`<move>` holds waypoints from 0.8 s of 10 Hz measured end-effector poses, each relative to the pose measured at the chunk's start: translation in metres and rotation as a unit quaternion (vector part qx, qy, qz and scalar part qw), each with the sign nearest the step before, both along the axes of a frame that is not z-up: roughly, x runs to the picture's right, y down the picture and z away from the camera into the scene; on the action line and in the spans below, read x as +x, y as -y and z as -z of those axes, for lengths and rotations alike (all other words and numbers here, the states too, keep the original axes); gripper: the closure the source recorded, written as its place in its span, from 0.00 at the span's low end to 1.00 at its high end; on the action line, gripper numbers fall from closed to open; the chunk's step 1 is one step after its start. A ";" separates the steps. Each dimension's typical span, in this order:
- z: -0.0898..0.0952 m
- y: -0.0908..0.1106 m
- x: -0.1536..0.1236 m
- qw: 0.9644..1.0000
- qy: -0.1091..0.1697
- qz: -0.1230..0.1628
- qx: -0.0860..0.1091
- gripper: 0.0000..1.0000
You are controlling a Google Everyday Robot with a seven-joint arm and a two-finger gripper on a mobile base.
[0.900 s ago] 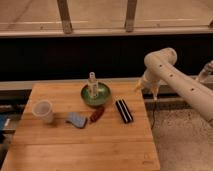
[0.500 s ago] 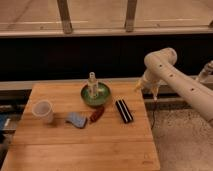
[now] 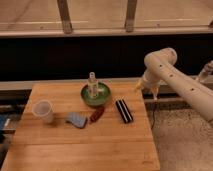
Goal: Place the pepper on the white sponge
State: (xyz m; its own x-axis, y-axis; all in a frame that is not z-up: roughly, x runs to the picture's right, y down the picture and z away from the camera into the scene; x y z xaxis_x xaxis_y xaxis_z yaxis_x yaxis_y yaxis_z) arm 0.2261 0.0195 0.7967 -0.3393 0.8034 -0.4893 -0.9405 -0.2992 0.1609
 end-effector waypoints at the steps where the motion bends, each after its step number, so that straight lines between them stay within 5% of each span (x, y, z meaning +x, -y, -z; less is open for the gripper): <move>1: 0.000 0.000 0.000 1.000 0.000 0.000 0.000 0.36; 8: 0.000 0.000 0.000 1.000 0.000 0.000 0.000 0.36</move>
State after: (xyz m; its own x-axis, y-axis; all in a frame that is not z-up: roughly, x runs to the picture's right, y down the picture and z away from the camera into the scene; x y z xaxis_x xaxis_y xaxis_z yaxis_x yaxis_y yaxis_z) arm 0.2261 0.0196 0.7968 -0.3392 0.8034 -0.4893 -0.9405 -0.2991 0.1609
